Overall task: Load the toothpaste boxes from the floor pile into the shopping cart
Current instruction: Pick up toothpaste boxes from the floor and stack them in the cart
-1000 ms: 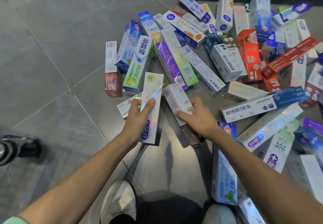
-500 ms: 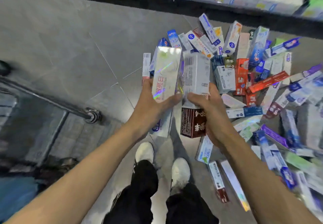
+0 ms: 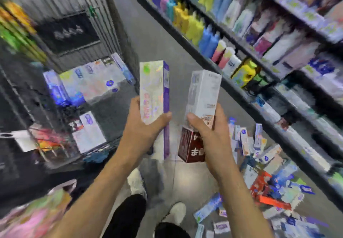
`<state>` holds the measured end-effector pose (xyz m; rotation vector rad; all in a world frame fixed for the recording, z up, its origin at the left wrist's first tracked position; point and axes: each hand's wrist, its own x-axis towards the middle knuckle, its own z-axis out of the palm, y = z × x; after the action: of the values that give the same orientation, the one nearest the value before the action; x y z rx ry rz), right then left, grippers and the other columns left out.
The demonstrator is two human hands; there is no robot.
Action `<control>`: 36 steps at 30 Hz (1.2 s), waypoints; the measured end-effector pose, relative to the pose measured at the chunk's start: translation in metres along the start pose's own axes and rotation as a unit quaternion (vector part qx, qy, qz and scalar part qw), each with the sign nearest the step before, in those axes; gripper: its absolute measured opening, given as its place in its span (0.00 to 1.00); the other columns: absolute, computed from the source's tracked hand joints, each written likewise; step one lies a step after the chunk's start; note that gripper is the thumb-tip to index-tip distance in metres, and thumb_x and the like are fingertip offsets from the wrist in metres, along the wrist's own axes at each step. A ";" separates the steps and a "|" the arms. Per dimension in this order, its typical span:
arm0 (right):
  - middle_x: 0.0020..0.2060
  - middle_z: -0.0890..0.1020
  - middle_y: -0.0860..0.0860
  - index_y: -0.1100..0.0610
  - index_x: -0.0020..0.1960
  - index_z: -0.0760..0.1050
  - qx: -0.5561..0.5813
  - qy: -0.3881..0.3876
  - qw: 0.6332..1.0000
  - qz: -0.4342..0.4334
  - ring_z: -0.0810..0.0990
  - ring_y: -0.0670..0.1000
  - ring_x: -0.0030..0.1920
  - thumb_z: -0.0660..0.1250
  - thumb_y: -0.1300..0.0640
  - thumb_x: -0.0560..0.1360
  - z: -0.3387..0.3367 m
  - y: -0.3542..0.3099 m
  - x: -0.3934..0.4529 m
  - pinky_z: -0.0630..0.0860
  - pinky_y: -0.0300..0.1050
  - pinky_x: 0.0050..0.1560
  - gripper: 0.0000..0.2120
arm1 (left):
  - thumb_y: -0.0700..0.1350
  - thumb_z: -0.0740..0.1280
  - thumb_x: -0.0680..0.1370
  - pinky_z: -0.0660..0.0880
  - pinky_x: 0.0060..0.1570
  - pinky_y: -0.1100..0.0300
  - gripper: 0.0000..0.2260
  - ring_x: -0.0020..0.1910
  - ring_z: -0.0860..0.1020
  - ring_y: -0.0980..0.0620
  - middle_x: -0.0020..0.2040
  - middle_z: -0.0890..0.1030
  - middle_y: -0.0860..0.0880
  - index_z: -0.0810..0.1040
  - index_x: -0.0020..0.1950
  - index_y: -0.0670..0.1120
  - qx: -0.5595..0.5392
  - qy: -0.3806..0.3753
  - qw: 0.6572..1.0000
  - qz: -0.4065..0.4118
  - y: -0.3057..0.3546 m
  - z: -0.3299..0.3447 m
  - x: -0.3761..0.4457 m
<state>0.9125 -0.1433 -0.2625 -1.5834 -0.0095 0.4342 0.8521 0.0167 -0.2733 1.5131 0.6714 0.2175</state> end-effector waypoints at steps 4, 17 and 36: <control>0.53 0.85 0.47 0.49 0.64 0.73 -0.016 -0.092 0.996 0.004 0.84 0.47 0.52 0.75 0.56 0.73 0.086 -0.035 0.026 0.80 0.43 0.51 0.22 | 0.61 0.77 0.64 0.81 0.51 0.51 0.29 0.53 0.83 0.56 0.54 0.83 0.57 0.71 0.61 0.57 -0.045 0.098 0.993 -0.042 0.019 -0.070 0.012; 0.55 0.85 0.43 0.47 0.69 0.70 -0.177 -0.237 0.951 0.086 0.83 0.41 0.54 0.76 0.59 0.73 0.251 0.055 0.119 0.78 0.41 0.57 0.28 | 0.51 0.74 0.73 0.79 0.52 0.50 0.17 0.53 0.80 0.49 0.55 0.77 0.50 0.68 0.52 0.60 0.055 0.243 0.949 -0.192 -0.068 -0.181 0.109; 0.47 0.82 0.39 0.42 0.62 0.69 -0.308 -0.326 0.885 0.123 0.81 0.35 0.44 0.75 0.58 0.73 0.254 0.205 0.216 0.77 0.37 0.44 0.24 | 0.65 0.68 0.76 0.74 0.61 0.46 0.48 0.66 0.74 0.38 0.69 0.74 0.38 0.49 0.80 0.36 0.318 0.096 0.871 -0.362 -0.205 -0.162 0.170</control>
<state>0.9884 0.1447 -0.5173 -1.9892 -0.5116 1.2481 0.8474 0.2274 -0.5027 1.7419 1.5288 -0.4834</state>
